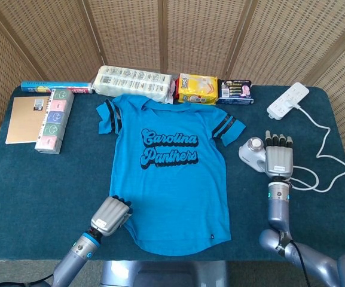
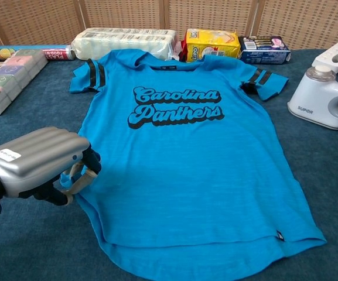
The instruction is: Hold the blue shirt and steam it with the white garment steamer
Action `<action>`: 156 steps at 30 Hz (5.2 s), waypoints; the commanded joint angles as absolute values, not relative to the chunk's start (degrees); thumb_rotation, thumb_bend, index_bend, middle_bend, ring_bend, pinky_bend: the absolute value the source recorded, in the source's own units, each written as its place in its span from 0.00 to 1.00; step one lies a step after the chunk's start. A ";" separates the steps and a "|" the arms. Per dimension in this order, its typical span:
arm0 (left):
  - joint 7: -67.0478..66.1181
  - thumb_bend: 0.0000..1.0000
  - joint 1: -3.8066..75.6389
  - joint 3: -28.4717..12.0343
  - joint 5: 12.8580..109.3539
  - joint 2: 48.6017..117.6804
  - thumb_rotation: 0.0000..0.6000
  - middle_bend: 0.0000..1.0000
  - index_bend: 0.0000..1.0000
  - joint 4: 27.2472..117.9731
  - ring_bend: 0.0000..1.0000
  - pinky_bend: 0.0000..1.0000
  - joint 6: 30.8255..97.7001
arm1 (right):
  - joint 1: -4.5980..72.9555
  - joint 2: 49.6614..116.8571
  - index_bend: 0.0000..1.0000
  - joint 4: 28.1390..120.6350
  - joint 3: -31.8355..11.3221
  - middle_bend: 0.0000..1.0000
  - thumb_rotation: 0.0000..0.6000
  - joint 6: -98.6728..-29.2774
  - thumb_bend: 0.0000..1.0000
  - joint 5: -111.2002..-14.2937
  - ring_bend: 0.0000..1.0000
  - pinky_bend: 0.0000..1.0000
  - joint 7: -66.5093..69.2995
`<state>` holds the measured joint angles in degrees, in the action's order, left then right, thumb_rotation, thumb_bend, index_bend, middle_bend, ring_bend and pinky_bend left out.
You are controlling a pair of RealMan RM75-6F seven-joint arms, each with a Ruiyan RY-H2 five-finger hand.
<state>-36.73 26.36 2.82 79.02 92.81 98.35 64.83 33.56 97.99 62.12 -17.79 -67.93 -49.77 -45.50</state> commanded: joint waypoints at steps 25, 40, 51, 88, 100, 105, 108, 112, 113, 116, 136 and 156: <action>-36.97 0.44 26.29 2.82 78.84 93.04 1.00 0.71 0.81 98.16 0.57 0.49 64.70 | 35.30 102.07 0.00 55.66 -18.93 0.10 1.00 -67.44 0.38 -47.37 0.08 0.09 -46.75; -36.98 0.44 26.16 2.96 79.08 92.82 1.00 0.71 0.81 98.37 0.57 0.49 64.87 | 33.64 98.85 0.00 62.04 -18.69 0.11 1.00 -69.25 0.38 -47.22 0.07 0.09 -47.74; -40.12 0.41 26.04 3.92 75.75 89.56 1.00 0.70 0.81 103.80 0.50 0.47 63.52 | 32.17 89.73 0.00 78.99 -18.65 0.12 1.00 -71.48 0.38 -48.37 0.07 0.09 -48.77; -45.34 0.31 26.22 11.24 62.47 72.30 1.00 0.48 0.37 121.21 0.32 0.36 64.32 | 31.48 80.91 0.00 86.97 -17.91 0.12 1.00 -72.51 0.38 -43.51 0.07 0.09 -44.35; -45.25 0.13 27.45 10.55 61.38 74.74 1.00 0.34 0.15 120.36 0.21 0.32 62.76 | 31.43 80.30 0.00 86.56 -16.95 0.12 1.00 -72.51 0.38 -43.00 0.07 0.09 -42.80; -45.24 0.11 27.57 10.68 60.96 73.54 1.00 0.26 0.04 121.85 0.15 0.29 63.57 | 31.55 80.14 0.00 86.39 -16.72 0.12 1.00 -72.47 0.38 -42.84 0.07 0.09 -42.36; -44.95 0.11 27.33 10.61 61.27 72.96 1.00 0.25 0.01 122.21 0.15 0.29 64.50 | 31.57 80.05 0.00 86.50 -16.75 0.12 1.00 -72.60 0.38 -42.92 0.07 0.09 -41.91; -42.78 0.11 25.99 10.30 64.17 72.04 1.00 0.25 0.01 122.32 0.15 0.29 67.17 | 31.47 79.81 0.00 86.86 -16.55 0.12 1.00 -72.82 0.38 -43.59 0.07 0.09 -41.00; -42.00 0.11 25.59 10.33 65.03 71.67 1.00 0.25 0.01 122.22 0.15 0.29 67.76 | 31.41 79.72 0.00 87.00 -16.49 0.12 1.00 -72.84 0.38 -43.75 0.07 0.09 -40.74; -37.51 0.11 23.37 10.14 68.55 69.87 1.00 0.25 0.01 121.22 0.15 0.29 70.97 | 30.97 79.38 0.00 87.21 -16.36 0.12 1.00 -73.07 0.38 -44.81 0.08 0.10 -38.99; -10.71 0.11 9.60 7.23 75.56 61.37 1.00 0.27 0.15 106.04 0.16 0.29 86.11 | 22.09 75.65 0.17 86.99 -11.80 0.28 1.00 -78.42 0.38 -58.65 0.24 0.27 -21.05; -3.19 0.12 1.88 4.40 77.62 64.49 1.00 0.31 0.26 93.93 0.20 0.29 90.30 | 12.18 72.80 0.27 90.55 -7.03 0.36 1.00 -85.84 0.37 -65.39 0.26 0.27 -18.10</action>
